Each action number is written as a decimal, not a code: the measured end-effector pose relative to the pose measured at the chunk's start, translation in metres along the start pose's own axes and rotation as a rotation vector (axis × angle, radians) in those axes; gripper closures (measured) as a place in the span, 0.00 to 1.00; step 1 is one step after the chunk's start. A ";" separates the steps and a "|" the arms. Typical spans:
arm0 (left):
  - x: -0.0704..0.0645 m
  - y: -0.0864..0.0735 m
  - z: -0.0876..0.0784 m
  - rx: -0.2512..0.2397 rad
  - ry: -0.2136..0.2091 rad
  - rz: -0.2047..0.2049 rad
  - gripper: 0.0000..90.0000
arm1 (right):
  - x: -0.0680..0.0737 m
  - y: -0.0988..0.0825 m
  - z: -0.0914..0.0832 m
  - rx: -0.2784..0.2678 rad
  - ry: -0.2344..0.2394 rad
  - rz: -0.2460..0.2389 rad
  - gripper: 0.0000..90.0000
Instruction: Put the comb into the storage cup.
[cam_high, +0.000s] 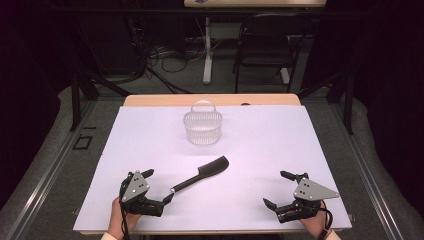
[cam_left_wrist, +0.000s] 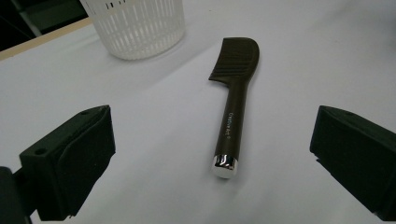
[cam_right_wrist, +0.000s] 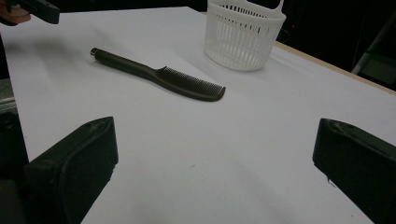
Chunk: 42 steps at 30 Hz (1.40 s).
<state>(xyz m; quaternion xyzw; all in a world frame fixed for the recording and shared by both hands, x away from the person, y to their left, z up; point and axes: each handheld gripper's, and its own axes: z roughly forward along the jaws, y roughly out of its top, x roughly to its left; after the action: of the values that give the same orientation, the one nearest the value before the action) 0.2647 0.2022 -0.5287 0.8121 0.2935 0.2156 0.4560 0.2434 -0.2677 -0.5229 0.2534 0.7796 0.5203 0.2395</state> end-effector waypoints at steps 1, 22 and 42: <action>0.000 0.001 0.001 0.006 -0.002 -0.003 0.00 | 0.000 0.000 0.000 0.001 0.000 0.001 0.00; 0.002 0.015 0.019 0.092 -0.003 0.005 0.00 | -0.001 -0.001 0.001 0.018 0.001 0.003 0.00; 0.000 0.028 0.035 0.170 -0.003 0.033 0.01 | -0.001 -0.001 0.001 0.026 0.007 0.004 0.00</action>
<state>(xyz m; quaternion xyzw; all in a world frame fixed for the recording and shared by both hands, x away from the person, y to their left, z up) 0.2945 0.1687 -0.5215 0.8530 0.2967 0.1959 0.3822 0.2448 -0.2677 -0.5245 0.2560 0.7867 0.5114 0.2323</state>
